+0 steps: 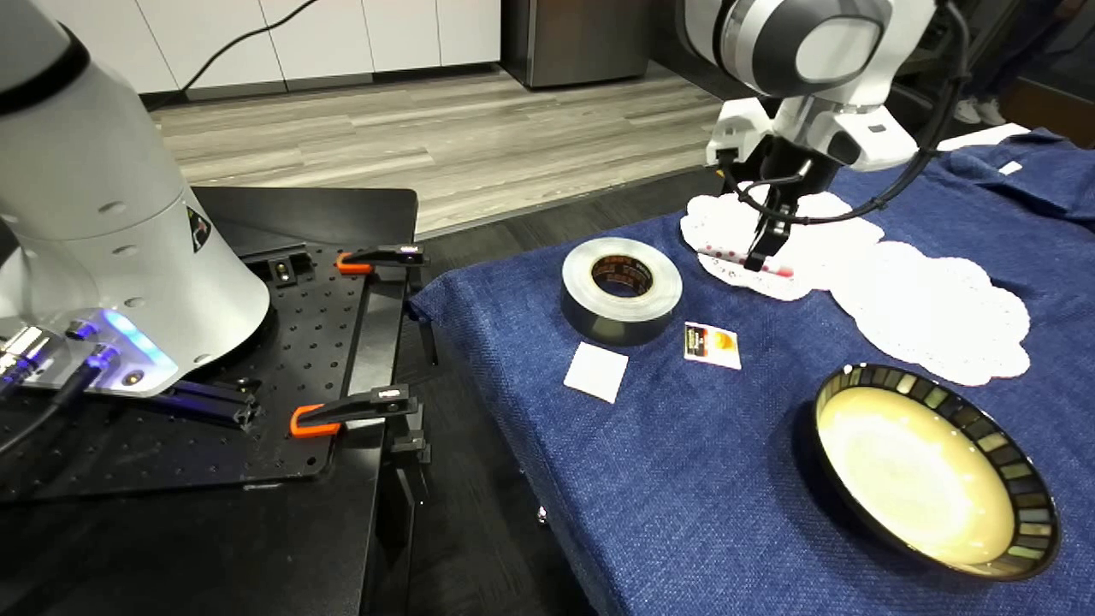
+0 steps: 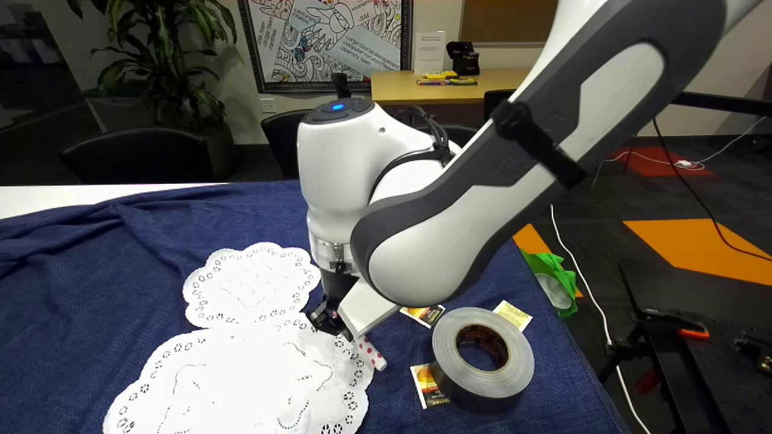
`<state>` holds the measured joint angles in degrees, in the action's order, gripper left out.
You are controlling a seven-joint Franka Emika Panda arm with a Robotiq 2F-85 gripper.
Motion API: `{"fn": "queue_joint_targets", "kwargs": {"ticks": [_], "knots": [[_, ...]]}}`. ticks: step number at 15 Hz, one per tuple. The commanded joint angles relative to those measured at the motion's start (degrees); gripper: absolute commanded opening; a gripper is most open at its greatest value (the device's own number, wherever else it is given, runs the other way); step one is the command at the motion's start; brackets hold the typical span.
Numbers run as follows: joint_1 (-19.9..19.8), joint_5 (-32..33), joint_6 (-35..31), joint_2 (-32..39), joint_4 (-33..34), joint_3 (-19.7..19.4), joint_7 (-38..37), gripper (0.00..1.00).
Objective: Pick up the marker and put it in the bowl
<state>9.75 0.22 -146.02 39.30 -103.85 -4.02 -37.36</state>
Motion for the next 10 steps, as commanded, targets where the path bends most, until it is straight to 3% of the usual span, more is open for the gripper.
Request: {"fn": "queue_joint_targets", "kwargs": {"ticks": [1,6,10], "knots": [[2.95,1.15,-1.94,-9.37,-8.39,-3.02,-1.75,0.05],[4.90,7.08,-1.79,-16.54,-11.52,-7.64,-7.90,0.05],[3.71,13.20,-0.54,-19.20,-10.12,-10.76,-15.33,0.05]]}}
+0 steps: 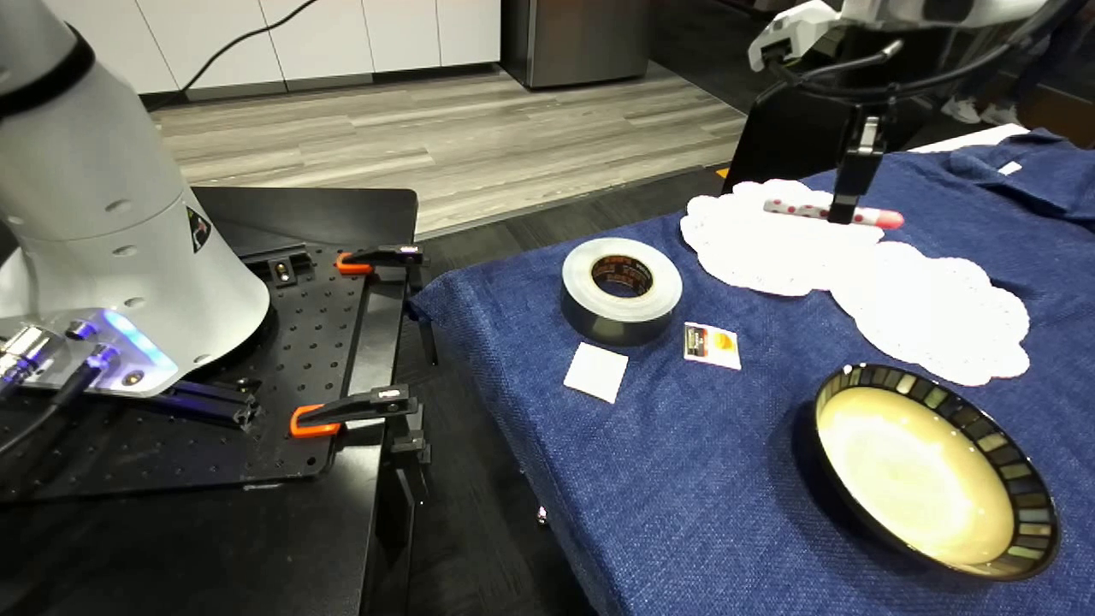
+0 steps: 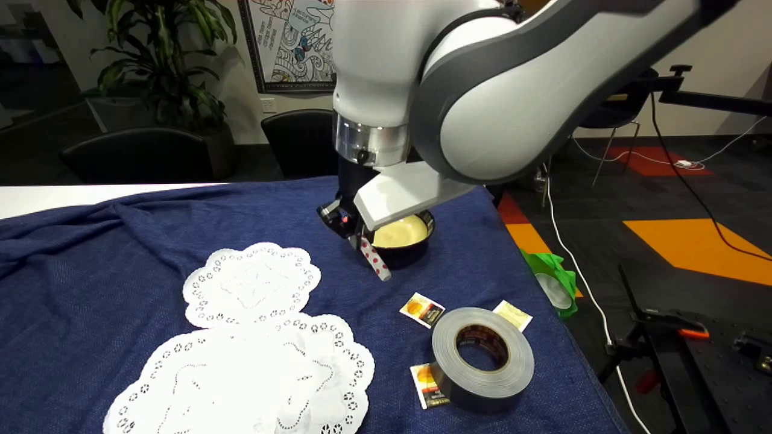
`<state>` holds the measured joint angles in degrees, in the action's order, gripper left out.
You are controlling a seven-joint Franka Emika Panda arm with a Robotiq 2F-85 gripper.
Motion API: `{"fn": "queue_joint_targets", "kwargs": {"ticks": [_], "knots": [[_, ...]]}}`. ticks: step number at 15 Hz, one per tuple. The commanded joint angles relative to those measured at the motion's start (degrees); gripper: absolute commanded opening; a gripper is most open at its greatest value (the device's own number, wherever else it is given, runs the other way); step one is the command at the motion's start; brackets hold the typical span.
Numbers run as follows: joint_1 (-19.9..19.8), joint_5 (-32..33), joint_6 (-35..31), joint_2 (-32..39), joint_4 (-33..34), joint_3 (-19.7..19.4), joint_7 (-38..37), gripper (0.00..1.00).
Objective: Pick up the marker and put it in the bowl
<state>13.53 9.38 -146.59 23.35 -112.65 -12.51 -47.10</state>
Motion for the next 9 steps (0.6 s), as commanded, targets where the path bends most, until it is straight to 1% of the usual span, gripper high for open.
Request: {"fn": "queue_joint_targets", "kwargs": {"ticks": [1,4,9], "knots": [[-0.76,5.17,0.71,-3.43,-0.49,-2.89,-6.89,0.05],[-2.88,7.86,2.13,-2.85,2.06,-4.17,-9.00,0.05],[-8.51,5.46,6.35,0.40,7.97,-3.26,-6.18,0.05]]}}
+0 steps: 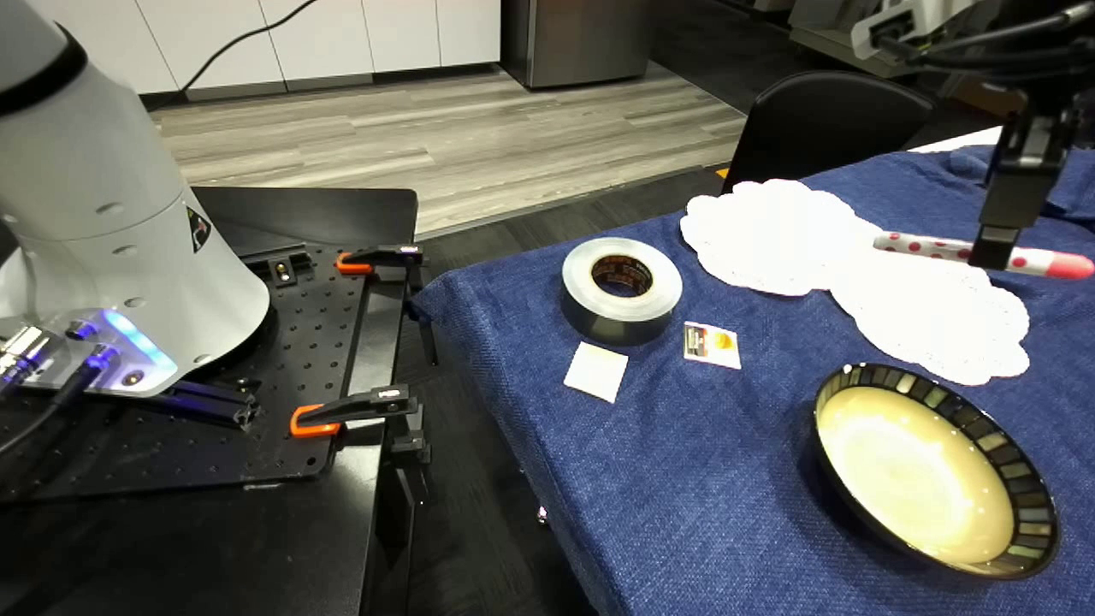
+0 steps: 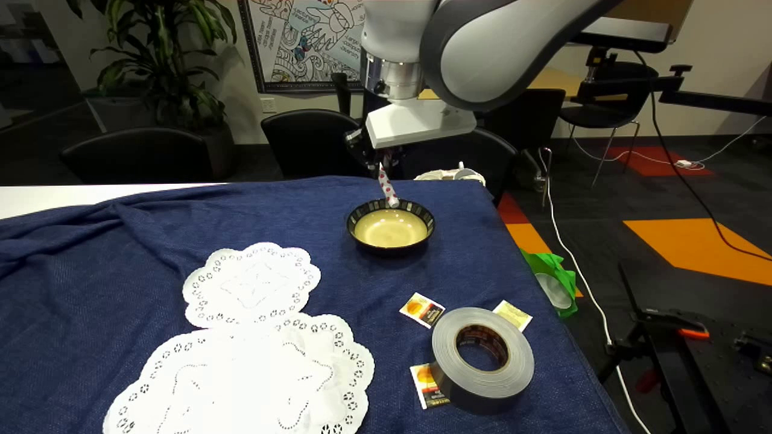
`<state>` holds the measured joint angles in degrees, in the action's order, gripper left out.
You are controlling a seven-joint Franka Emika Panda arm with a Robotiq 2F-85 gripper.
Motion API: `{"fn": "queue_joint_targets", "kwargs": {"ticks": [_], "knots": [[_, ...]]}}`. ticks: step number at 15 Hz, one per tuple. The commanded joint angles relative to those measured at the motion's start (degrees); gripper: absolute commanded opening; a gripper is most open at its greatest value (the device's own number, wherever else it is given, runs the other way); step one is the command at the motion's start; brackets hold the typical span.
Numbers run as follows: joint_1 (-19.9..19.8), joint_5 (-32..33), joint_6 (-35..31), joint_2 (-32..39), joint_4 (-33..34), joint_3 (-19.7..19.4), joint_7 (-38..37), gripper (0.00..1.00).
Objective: Pick up the marker and put it in the bowl
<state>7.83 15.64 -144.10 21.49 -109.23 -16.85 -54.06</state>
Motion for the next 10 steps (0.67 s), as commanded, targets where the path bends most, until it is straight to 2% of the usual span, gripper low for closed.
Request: {"fn": "queue_joint_targets", "kwargs": {"ticks": [1,10], "knots": [[-3.77,-1.26,4.97,3.27,5.97,1.22,1.13,0.05],[-8.86,-2.54,10.80,14.56,17.62,1.86,5.82,0.05]]}}
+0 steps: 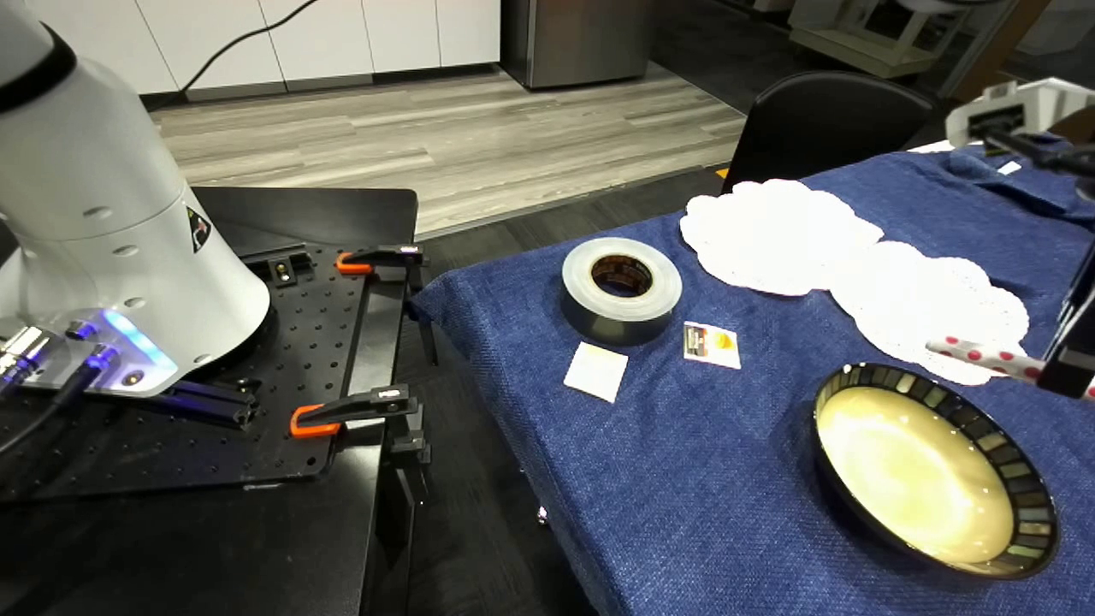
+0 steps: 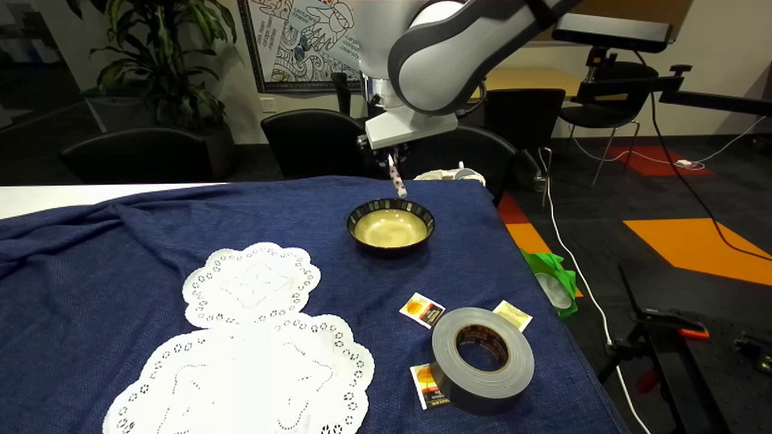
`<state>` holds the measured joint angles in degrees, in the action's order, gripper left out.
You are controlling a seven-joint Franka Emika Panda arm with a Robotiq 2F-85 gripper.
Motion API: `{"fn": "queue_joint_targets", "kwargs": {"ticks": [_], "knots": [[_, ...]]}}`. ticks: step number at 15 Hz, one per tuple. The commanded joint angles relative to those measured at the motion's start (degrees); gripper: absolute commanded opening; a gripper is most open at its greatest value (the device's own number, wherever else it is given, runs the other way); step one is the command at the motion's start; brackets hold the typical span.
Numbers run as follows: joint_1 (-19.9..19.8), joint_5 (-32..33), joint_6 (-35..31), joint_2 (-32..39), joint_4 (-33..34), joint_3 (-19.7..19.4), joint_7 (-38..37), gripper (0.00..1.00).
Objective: Pick up the marker and put it in the bowl
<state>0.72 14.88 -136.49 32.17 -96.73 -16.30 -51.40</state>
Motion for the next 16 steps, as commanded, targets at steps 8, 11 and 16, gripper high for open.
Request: {"fn": "queue_joint_targets", "kwargs": {"ticks": [8,11,16], "knots": [[-2.87,-5.00,6.63,10.32,10.02,1.71,9.40,0.45],[-2.75,-5.44,6.72,10.24,9.89,1.66,10.72,0.59],[-1.44,-4.13,2.94,4.26,3.98,0.87,11.87,0.97]]}}
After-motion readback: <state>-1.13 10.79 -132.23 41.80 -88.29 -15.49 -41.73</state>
